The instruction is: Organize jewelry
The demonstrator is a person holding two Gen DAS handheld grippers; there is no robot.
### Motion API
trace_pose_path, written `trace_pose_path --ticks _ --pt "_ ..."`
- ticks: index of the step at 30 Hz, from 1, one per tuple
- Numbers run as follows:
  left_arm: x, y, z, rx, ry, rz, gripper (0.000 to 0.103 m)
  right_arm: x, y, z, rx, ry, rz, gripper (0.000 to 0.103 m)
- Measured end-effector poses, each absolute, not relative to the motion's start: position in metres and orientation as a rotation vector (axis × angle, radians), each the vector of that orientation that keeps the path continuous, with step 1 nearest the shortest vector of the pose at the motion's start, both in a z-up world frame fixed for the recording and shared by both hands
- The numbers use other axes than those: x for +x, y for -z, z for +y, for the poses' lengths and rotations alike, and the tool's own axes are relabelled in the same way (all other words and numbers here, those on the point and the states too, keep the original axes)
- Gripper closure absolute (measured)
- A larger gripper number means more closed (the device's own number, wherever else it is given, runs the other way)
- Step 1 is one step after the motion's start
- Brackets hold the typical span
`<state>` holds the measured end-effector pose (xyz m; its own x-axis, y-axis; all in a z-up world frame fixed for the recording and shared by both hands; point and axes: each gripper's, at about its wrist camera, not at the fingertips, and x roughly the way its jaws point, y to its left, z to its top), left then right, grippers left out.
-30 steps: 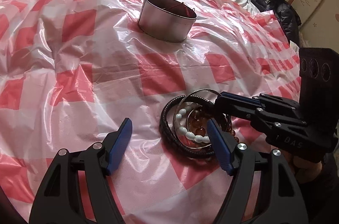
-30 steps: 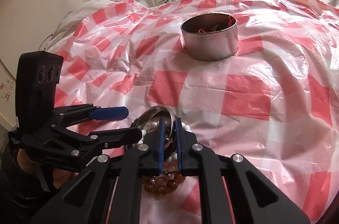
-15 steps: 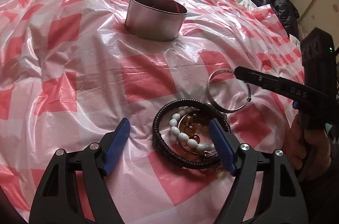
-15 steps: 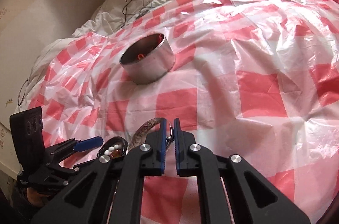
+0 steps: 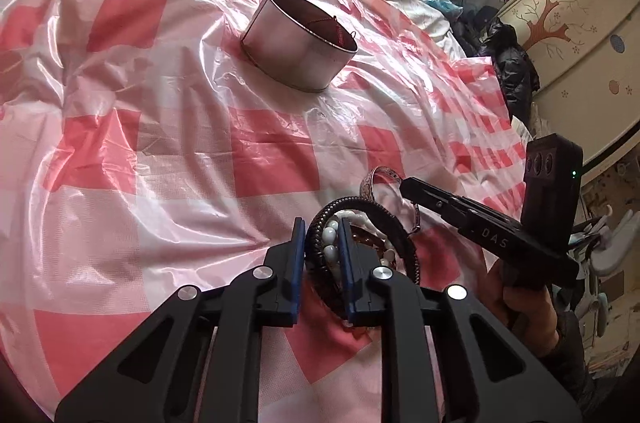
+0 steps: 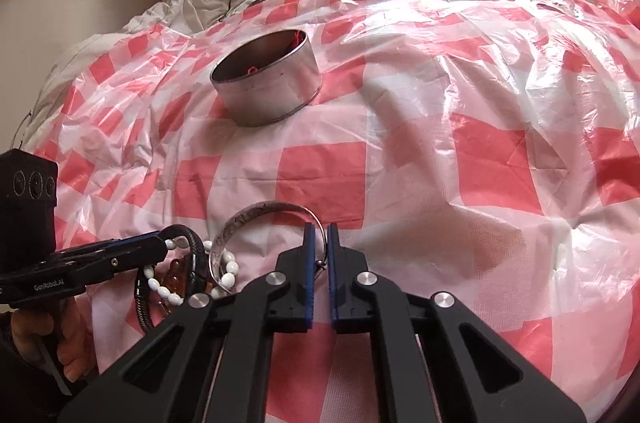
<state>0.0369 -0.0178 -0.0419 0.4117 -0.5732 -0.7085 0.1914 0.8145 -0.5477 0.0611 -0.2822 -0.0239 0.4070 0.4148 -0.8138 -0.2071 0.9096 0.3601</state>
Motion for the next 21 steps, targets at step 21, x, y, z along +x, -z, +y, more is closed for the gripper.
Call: trace_pose_path --ticks 21 --pt "0.038 0.034 0.013 -0.469 0.43 0.989 0.094 0.06 0.013 -0.28 0.152 -0.355 1.064 0.102"
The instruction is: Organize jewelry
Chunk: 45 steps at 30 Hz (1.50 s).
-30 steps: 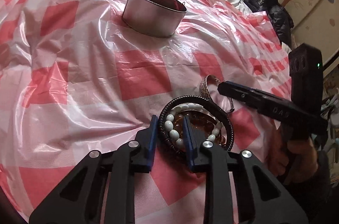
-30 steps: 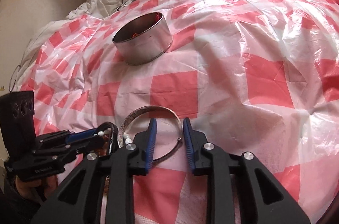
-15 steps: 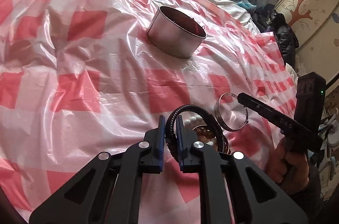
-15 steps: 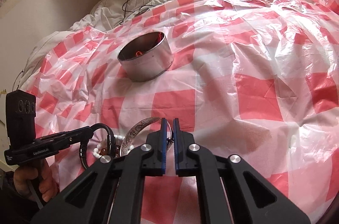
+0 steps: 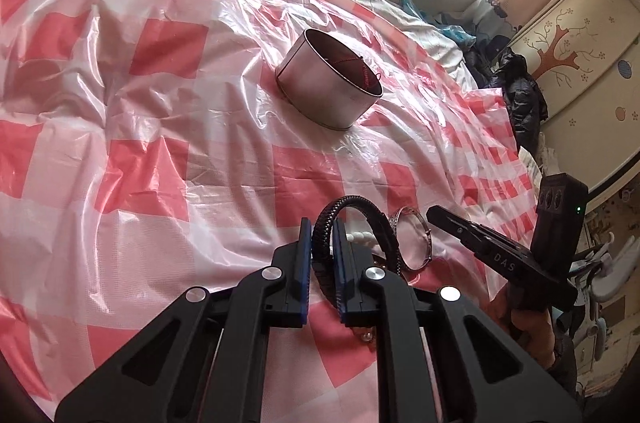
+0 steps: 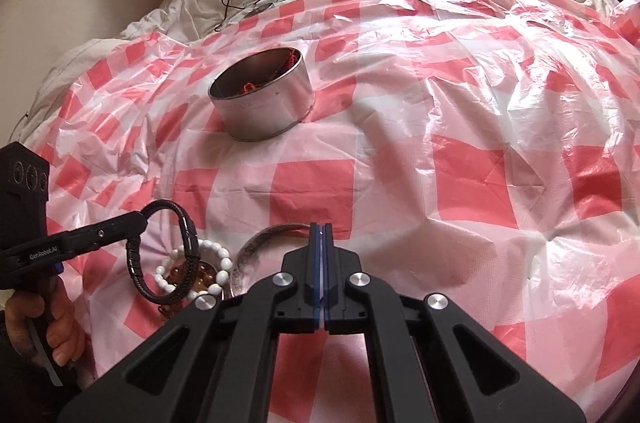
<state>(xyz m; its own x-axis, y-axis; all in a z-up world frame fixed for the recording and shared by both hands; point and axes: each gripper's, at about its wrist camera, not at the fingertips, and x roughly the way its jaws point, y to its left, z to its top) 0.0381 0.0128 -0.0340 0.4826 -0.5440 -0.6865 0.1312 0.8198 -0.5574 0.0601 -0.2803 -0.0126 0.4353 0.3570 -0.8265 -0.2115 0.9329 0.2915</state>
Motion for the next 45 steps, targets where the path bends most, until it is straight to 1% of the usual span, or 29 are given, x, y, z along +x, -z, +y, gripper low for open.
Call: trace_pose_path --ticks 3,5,6,8,9,12,16,18,20,21,22,23,25,29,33,38,39,40,45 --pt "0.038 0.034 0.013 -0.471 0.431 0.987 0.094 0.059 0.023 -0.274 0.117 -0.361 1.11 0.101" --pt "0.038 0.034 0.012 -0.469 0.434 0.987 0.094 0.058 0.028 -0.27 0.093 -0.367 1.129 0.097" --pt "0.038 0.034 0.012 -0.468 0.436 0.987 0.094 0.057 0.028 -0.268 0.083 -0.372 1.127 0.094" --pt "0.039 0.034 0.011 -0.464 0.436 0.986 0.094 0.056 0.027 -0.267 0.092 -0.395 1.123 0.08" --pt "0.039 0.033 0.011 -0.464 0.437 0.986 0.094 0.055 0.026 -0.267 0.099 -0.405 1.118 0.07" --pt "0.038 0.033 0.01 -0.465 0.434 0.983 0.094 0.049 0.015 -0.265 0.062 -0.384 1.053 0.056" --pt "0.038 0.033 0.009 -0.461 0.438 0.983 0.094 0.048 0.002 -0.274 0.058 -0.331 0.98 0.054" --pt "0.038 0.033 0.008 -0.459 0.439 0.983 0.094 0.054 0.009 -0.277 0.041 -0.303 1.022 0.054" --pt "0.039 0.032 0.008 -0.46 0.44 0.982 0.094 0.058 0.022 -0.277 0.04 -0.302 1.088 0.063" --pt "0.038 0.032 0.008 -0.46 0.44 0.981 0.094 0.059 0.024 -0.275 0.017 -0.295 1.095 0.073" --pt "0.038 0.032 0.008 -0.461 0.44 0.981 0.094 0.058 0.025 -0.272 -0.011 -0.291 1.095 0.089" --pt "0.038 0.032 0.008 -0.461 0.441 0.979 0.094 0.057 0.025 -0.271 -0.029 -0.288 1.093 0.095" --pt "0.038 0.031 0.008 -0.463 0.442 0.978 0.094 0.056 0.025 -0.269 -0.045 -0.296 1.085 0.097" --pt "0.038 0.03 0.009 -0.471 0.446 0.972 0.094 0.052 0.015 -0.271 -0.003 -0.32 1.034 0.097" --pt "0.038 0.02 0.012 -0.496 0.47 0.94 0.094 0.048 -0.009 -0.273 0.048 -0.359 0.93 0.096" --pt "0.051 -0.004 0.014 -0.487 0.471 0.888 0.094 0.052 -0.036 -0.269 0.065 -0.379 0.85 0.096" --pt "0.056 -0.009 0.012 -0.476 0.471 0.878 0.094 0.054 -0.041 -0.269 0.066 -0.383 0.842 0.097" --pt "0.062 -0.014 0.011 -0.468 0.473 0.869 0.094 0.058 -0.046 -0.267 0.065 -0.386 0.83 0.103" --pt "0.092 -0.028 0.006 -0.439 0.462 0.833 0.094 0.082 -0.065 -0.261 0.047 -0.397 0.793 0.103"
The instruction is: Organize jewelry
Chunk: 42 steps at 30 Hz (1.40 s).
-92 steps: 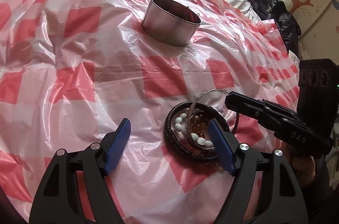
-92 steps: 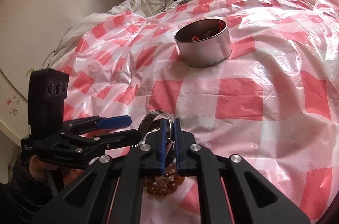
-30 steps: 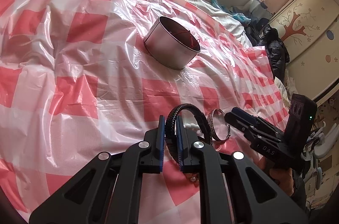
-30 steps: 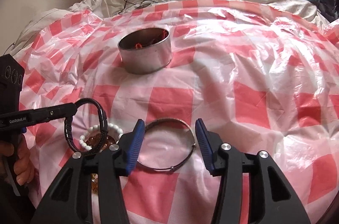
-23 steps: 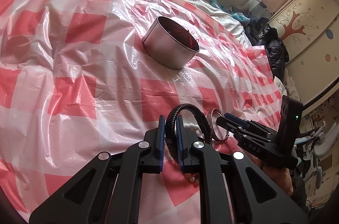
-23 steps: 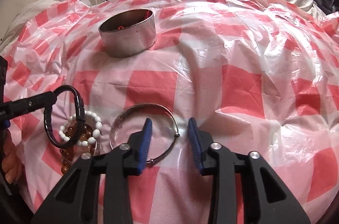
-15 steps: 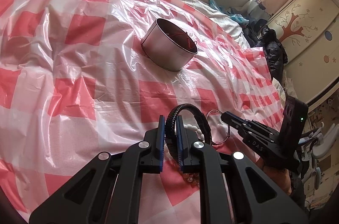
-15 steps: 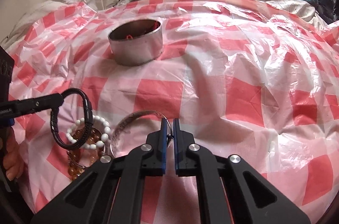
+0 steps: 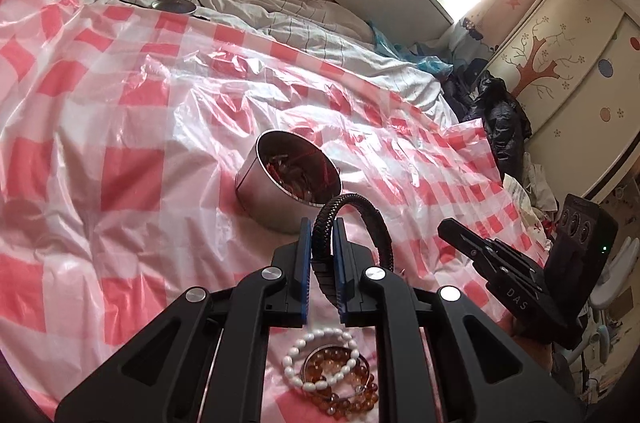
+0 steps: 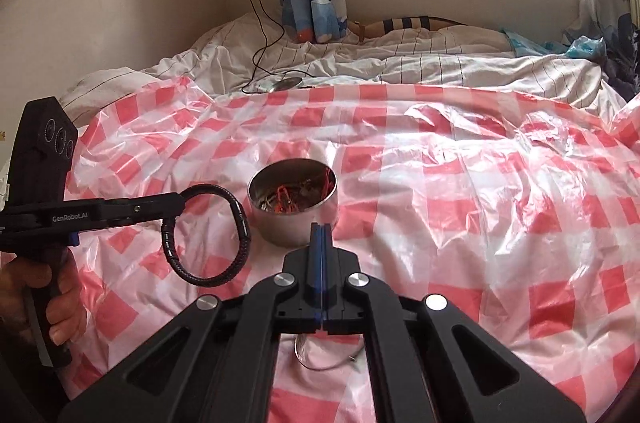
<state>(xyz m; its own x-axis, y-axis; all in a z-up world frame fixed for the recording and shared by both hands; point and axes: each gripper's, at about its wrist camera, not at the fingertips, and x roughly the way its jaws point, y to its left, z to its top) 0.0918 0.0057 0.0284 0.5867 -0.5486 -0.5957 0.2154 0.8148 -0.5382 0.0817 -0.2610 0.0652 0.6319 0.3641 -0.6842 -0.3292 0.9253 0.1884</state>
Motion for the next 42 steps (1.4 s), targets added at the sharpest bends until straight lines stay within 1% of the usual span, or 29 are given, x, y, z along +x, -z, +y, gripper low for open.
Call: trace_pose_path --ticks 4,9,10,11,12,13,18,20,21,22,23,24,25,26,28,35,42 --pt "0.105 -0.03 0.007 -0.437 0.451 0.818 0.094 0.093 -0.058 -0.269 0.04 -0.404 0.87 0.102" --pt "0.108 -0.021 0.009 -0.446 0.456 0.835 0.094 0.085 -0.014 -0.295 0.06 -0.353 1.035 0.102" --pt "0.108 -0.019 0.009 -0.449 0.459 0.839 0.094 0.082 -0.004 -0.297 0.052 -0.347 1.073 0.092" --pt "0.109 -0.018 0.009 -0.452 0.46 0.84 0.094 0.081 0.004 -0.297 0.044 -0.348 1.097 0.076" --pt "0.109 -0.018 0.008 -0.453 0.462 0.84 0.094 0.079 0.006 -0.296 0.035 -0.35 1.096 0.049" --pt "0.109 -0.018 0.008 -0.455 0.465 0.84 0.094 0.078 0.006 -0.291 0.022 -0.367 1.075 0.048" --pt "0.109 -0.016 0.009 -0.465 0.467 0.841 0.094 0.08 0.003 -0.277 -0.064 -0.378 1.007 0.049" --pt "0.109 -0.016 0.009 -0.468 0.468 0.84 0.094 0.086 0.008 -0.275 -0.078 -0.392 1.023 0.055" --pt "0.108 -0.016 0.01 -0.468 0.468 0.84 0.094 0.089 0.012 -0.274 -0.093 -0.396 1.042 0.06" --pt "0.109 -0.016 0.01 -0.468 0.468 0.84 0.094 0.091 0.017 -0.273 -0.109 -0.404 1.065 0.07" --pt "0.108 -0.016 0.01 -0.469 0.468 0.839 0.094 0.092 0.022 -0.272 -0.127 -0.411 1.086 0.075" --pt "0.109 -0.016 0.01 -0.469 0.468 0.839 0.094 0.09 0.026 -0.27 -0.159 -0.412 1.095 0.087" --pt "0.109 -0.016 0.01 -0.468 0.468 0.839 0.094 0.086 0.027 -0.268 -0.185 -0.415 1.093 0.095" --pt "0.109 -0.016 0.01 -0.468 0.468 0.838 0.094 0.084 0.026 -0.267 -0.203 -0.416 1.086 0.097" --pt "0.109 -0.016 0.01 -0.469 0.468 0.839 0.094 0.079 0.021 -0.264 -0.22 -0.414 1.054 0.097" --pt "0.114 -0.02 0.011 -0.476 0.463 0.833 0.094 0.072 -0.02 -0.271 -0.148 -0.395 0.915 0.097" --pt "0.143 -0.031 0.001 -0.454 0.445 0.813 0.094 0.097 -0.055 -0.259 -0.157 -0.396 0.814 0.097"
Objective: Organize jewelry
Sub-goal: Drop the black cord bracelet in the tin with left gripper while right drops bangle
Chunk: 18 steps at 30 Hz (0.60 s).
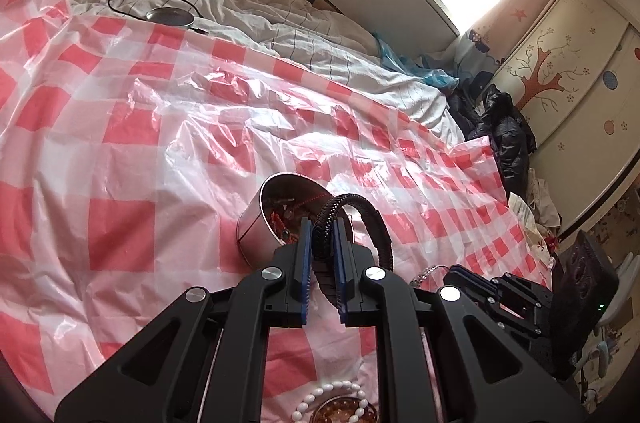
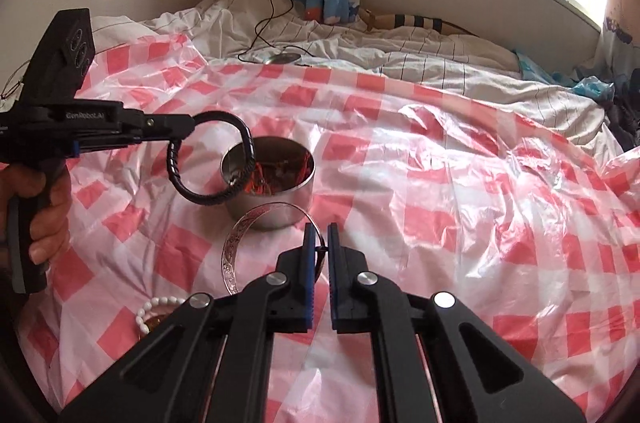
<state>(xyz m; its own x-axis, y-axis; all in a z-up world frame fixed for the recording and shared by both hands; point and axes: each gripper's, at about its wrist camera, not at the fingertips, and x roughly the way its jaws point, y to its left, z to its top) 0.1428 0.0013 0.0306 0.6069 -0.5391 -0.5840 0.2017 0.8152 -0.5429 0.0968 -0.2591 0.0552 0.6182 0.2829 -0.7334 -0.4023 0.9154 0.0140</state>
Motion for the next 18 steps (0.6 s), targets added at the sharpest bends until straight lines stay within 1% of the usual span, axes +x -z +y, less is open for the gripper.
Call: trace_pose_path --ticks 4,9,13,15,18 --pt "0.165 -0.025 -0.003 -0.422 0.394 0.811 0.094 0.113 -0.069 -0.254 -0.162 -0.395 0.774 0.097" --pt "0.193 -0.008 -0.018 -0.35 0.377 0.878 0.093 0.142 -0.072 -0.242 -0.177 -0.396 0.756 0.096" --pt "0.201 -0.004 -0.02 -0.306 0.347 0.897 0.092 0.167 -0.06 -0.225 -0.197 -0.406 0.774 0.096" --pt "0.2 -0.01 -0.014 -0.305 0.334 0.889 0.092 0.177 -0.05 -0.214 -0.202 -0.416 0.793 0.096" --pt "0.196 -0.024 0.001 -0.332 0.318 0.855 0.088 0.191 -0.031 -0.197 -0.215 -0.437 0.836 0.096"
